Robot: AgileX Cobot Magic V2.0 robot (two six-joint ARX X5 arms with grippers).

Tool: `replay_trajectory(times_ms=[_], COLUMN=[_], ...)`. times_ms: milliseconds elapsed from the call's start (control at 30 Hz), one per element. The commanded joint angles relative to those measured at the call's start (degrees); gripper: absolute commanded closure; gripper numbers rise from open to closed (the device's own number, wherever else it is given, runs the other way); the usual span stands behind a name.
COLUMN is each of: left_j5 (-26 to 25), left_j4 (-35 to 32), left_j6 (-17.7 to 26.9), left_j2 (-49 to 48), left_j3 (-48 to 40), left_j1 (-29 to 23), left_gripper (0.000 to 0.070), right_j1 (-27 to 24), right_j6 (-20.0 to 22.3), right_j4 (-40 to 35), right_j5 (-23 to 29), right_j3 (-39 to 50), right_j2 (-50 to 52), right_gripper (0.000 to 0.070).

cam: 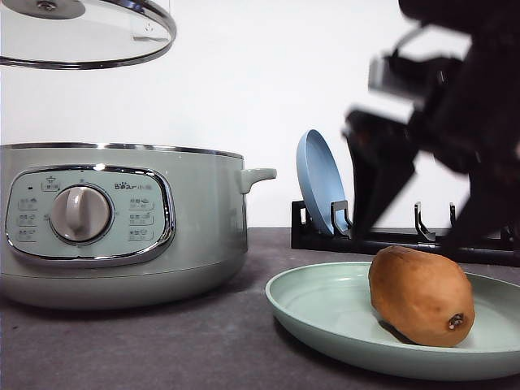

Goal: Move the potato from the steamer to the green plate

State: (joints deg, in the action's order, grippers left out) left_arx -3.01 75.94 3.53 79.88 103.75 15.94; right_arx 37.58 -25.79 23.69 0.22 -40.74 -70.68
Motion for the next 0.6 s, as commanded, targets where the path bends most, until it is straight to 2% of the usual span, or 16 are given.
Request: replay_trajectory(times_ms=[0,333,567], left_j5=[-0.5,-0.5,-0.5], left_j4=[-2.2,-2.7,-4.4], left_j6=[-0.1,-0.1,-0.1], left_j2=[0.3,5.7,10.1], left_j3=[2.0,2.0,2.0], left_j1=[0.8,4.1,5.7], left_gripper=[0.07,0.07,0.07], right_j1=[0.4,0.4,0.4], right_j6=[2.0,8.9,11.9], right_j4=[0.9,8.9,10.7], right_j5=[1.4,6.3,9.2], right_j3=[-2.6,-15.7,-21.3], right_j2=[0.9,8.9,13.3], right_gripper=[0.0146,0.0146,0.0146])
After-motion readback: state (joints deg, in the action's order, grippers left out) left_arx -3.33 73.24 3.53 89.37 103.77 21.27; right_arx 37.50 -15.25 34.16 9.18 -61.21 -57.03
